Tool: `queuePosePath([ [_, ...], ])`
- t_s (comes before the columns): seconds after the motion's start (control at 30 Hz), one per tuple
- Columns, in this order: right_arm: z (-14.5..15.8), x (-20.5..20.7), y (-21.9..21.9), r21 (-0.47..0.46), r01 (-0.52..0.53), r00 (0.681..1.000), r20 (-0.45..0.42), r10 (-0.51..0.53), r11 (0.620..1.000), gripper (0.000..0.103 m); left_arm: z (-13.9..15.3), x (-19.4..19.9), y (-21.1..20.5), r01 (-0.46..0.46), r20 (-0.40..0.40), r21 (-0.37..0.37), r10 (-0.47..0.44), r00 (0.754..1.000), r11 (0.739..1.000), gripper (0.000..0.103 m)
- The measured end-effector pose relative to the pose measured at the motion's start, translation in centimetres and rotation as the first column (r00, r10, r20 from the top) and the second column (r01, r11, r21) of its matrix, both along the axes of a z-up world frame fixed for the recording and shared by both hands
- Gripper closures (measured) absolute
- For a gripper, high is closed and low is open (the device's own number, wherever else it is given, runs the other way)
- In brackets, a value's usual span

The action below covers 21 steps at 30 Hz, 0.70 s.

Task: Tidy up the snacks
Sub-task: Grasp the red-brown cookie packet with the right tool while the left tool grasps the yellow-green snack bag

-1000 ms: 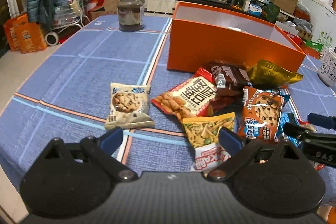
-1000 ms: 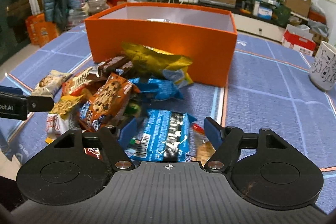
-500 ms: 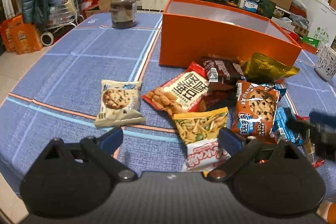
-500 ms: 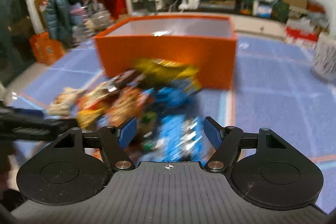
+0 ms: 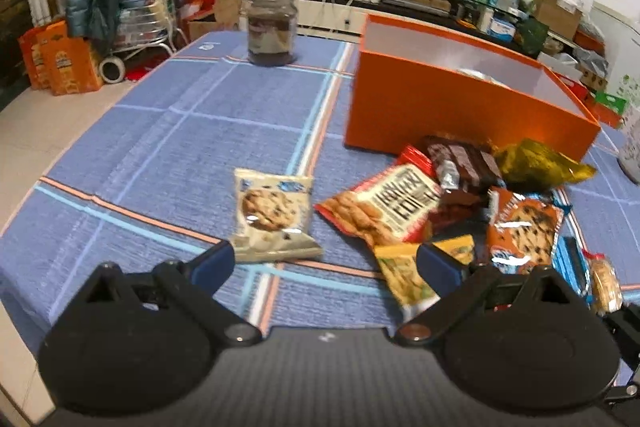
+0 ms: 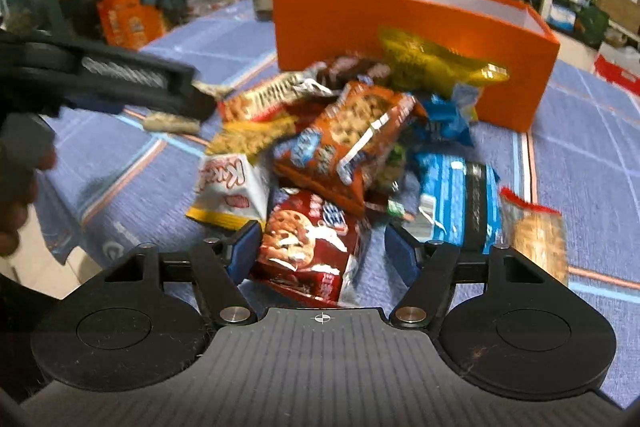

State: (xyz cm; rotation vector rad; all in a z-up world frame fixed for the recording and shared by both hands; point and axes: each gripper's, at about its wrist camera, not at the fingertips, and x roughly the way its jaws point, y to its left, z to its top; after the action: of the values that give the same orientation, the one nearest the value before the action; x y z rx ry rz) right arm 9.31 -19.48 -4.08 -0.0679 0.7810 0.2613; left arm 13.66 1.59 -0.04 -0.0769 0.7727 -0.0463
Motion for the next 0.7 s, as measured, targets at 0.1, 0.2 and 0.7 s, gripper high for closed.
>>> queuePosePath([
  [0.1, 0.1, 0.2, -0.7, 0.019, 0.019, 1.0, -0.016, -0.018, 1.0, 0.064, -0.4, -0.1, 0.0, -0.003, -0.02, -0.015, 0.003, 1.0, 1.0, 0.006],
  [0.2, -0.1, 0.5, -0.8, 0.025, 0.025, 0.999, -0.026, -0.024, 0.999, 0.062, -0.6, -0.3, -0.6, 0.026, -0.033, -0.012, -0.027, 0.999, 1.0, 0.006],
  [0.7, -0.6, 1.1, -0.2, -0.015, -0.007, 0.999, -0.039, 0.006, 1.0, 0.055, -1.5, -0.9, -1.7, -0.044, -0.119, -0.166, 0.024, 0.993, 0.985, 0.006],
])
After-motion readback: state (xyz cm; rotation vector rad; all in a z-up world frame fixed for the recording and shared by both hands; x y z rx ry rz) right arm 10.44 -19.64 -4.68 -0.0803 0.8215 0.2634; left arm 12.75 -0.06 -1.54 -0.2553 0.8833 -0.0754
